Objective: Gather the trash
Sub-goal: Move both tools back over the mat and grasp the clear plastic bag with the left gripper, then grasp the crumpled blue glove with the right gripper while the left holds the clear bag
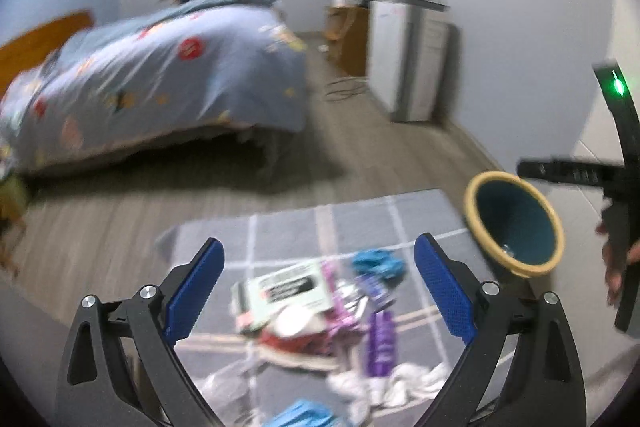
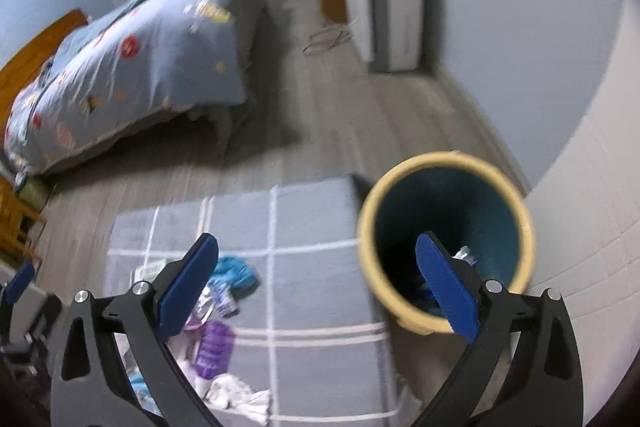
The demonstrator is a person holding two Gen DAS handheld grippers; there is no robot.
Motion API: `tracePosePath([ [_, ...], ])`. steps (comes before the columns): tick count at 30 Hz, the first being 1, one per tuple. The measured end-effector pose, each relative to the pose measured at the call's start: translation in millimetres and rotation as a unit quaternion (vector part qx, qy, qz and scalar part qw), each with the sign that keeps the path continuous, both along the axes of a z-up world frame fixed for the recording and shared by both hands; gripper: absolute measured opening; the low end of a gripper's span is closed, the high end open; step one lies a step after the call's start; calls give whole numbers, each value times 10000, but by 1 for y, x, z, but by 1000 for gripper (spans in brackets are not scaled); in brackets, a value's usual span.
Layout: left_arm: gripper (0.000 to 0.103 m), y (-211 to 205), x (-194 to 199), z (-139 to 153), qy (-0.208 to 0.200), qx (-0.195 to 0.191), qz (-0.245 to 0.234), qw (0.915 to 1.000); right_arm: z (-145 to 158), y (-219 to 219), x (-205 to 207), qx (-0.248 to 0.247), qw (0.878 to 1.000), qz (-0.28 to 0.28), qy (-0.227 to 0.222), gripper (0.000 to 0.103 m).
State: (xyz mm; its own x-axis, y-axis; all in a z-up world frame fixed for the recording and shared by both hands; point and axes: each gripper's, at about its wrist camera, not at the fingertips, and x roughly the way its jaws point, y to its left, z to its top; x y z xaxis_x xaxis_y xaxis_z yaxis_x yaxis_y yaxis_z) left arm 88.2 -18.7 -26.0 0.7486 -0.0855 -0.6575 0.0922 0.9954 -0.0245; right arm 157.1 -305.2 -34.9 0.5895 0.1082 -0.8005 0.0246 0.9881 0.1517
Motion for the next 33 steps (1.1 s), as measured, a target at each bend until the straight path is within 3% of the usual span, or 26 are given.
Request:
tracePosePath([
  [2, 95, 24, -3, -4, 73, -85, 226, 9997, -12, 15, 2, -62, 9997, 60, 211, 97],
  [5, 95, 52, -11, -17, 151, 269, 493, 9983, -24, 37, 4, -88, 9990, 191, 389, 97],
  [7, 95, 73, -12, -35, 461, 368, 707, 9958, -29, 52, 8, -85, 9985, 289, 456, 97],
  [12, 95, 104, -16, -84, 1205, 194, 1040, 9871, -46, 85, 15, 14, 9970, 389, 671, 97],
  [17, 93, 109, -9, -128, 1982, 464, 932, 9746, -65, 97, 26, 125, 9945, 409, 957, 97],
  [20, 92, 115, -6, -146, 2345, 305, 997, 9665, -72, 98, 31, 63, 9939, 361, 1038, 97],
  [21, 87, 117, -5, -154, 2531, 226, 994, 9621, -75, 98, 32, 73, 9937, 336, 1068, 97],
  [22, 73, 118, -4, -161, 2696, 183, 960, 9580, -78, 96, 33, 100, 9934, 311, 1098, 97],
  [24, 63, 116, -3, -177, 3034, 306, 903, 9481, -82, 96, 36, 168, 9928, 256, 1155, 97],
  [25, 55, 115, -3, -179, 3077, 383, 846, 9470, -84, 96, 37, 182, 9926, 241, 1174, 97],
  [27, 37, 114, 0, -173, 2952, 334, 752, 9519, -87, 99, 39, 182, 9923, 249, 1204, 97],
  [33, 34, 105, 16, -111, 2120, 367, 406, 9757, -97, 102, 46, 64, 9916, 326, 1251, 97],
])
